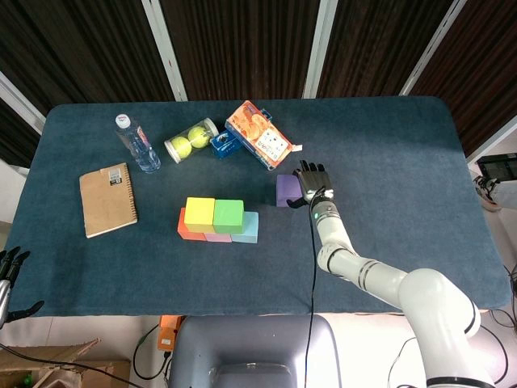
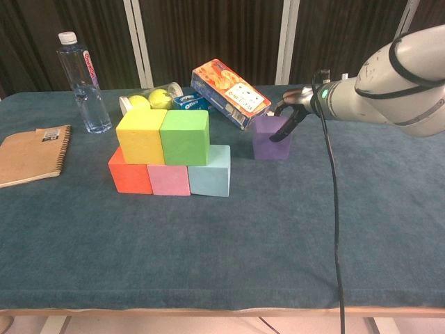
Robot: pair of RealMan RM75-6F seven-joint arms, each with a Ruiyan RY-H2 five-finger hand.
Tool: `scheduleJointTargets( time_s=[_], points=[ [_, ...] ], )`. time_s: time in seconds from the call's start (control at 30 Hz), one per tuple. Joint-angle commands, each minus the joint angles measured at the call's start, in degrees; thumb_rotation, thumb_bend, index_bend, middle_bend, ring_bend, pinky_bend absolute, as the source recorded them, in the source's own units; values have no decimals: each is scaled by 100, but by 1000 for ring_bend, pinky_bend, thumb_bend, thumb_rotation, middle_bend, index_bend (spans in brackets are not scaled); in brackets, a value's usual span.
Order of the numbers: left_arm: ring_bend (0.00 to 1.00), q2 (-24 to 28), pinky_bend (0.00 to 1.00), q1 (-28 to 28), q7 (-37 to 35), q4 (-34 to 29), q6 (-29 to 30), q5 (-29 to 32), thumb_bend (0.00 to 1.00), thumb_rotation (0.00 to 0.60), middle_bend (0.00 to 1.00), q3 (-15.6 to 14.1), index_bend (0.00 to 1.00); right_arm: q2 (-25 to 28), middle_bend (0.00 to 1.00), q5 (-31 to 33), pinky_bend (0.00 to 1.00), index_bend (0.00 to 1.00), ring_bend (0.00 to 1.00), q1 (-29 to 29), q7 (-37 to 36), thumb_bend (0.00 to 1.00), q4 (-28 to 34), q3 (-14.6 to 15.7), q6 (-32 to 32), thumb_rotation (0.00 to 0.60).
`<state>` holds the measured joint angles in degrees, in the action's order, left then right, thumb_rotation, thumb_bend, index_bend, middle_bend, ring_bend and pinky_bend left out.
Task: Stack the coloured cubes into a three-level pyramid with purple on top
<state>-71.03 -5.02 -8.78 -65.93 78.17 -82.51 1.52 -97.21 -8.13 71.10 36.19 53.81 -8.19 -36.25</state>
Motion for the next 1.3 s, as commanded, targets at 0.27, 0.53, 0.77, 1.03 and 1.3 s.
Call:
scheduleJointTargets(
  time_s=[0.27,0.53,0.77,1.03,1.3],
  points=[
    [0,9,65,37,11,-20,78,-12,4,541,62,-5,138,7,0,-470,0,455,0,-203,-272,227,39,-265,-170,563],
    [0,27,66,90,139,-130,213,-69,4,542,62,-30,138,978,0,-974,0,511,0,-574,-547,231,1559,-521,-869,598],
    [0,12,65,179,175,-164,379,-134,7,543,62,-70,138,2295,0,-943,0,519,0,-944,-757,236,3752,-945,-1775,597],
    [0,-54,66,353,139,-113,610,-193,14,542,62,-138,138,3182,0,-337,0,523,0,-1070,-1017,236,5672,-1572,-2547,598],
    [0,-206,66,498,-49,102,788,-255,20,541,62,-187,138,2707,0,632,0,562,0,-375,-682,236,6216,-1988,-3483,595]
  ],
)
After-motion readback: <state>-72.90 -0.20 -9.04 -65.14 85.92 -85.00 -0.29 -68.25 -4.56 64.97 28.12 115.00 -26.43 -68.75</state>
